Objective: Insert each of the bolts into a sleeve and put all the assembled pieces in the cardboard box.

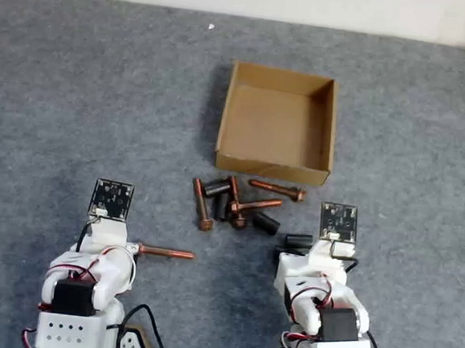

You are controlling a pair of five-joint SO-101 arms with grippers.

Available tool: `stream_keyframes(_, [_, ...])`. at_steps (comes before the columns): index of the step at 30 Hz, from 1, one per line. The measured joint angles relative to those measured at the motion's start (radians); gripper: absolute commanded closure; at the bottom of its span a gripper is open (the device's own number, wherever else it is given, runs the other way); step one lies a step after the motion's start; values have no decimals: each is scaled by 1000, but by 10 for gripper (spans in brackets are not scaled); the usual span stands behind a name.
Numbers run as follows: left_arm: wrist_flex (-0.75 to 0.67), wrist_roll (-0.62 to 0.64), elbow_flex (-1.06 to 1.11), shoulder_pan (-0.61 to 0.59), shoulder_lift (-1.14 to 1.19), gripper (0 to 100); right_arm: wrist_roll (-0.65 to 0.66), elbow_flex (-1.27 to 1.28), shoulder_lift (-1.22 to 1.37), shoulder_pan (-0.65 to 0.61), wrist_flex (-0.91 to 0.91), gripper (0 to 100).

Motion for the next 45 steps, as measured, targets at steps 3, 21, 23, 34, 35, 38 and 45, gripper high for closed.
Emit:
stream_keyframes(3, [0,0,0,0,0,991,0,0,0,0,0,993])
stream_keyframes(21, [0,0,0,0,0,992,0,0,0,0,0,993])
stream_keyframes(23, [0,0,0,0,0,992,0,0,0,0,0,993])
stream_keyframes(34, [0,0,0,0,0,990,0,0,0,0,2,993])
stream_keyframes(35, [0,0,0,0,0,990,0,0,0,0,2,993])
stream_keyframes(38, [0,0,-23,0,-2,990,0,0,0,0,2,993])
stream_keyframes(45, [-9,0,-86,0,-2,993,0,-75,-11,149,2,992])
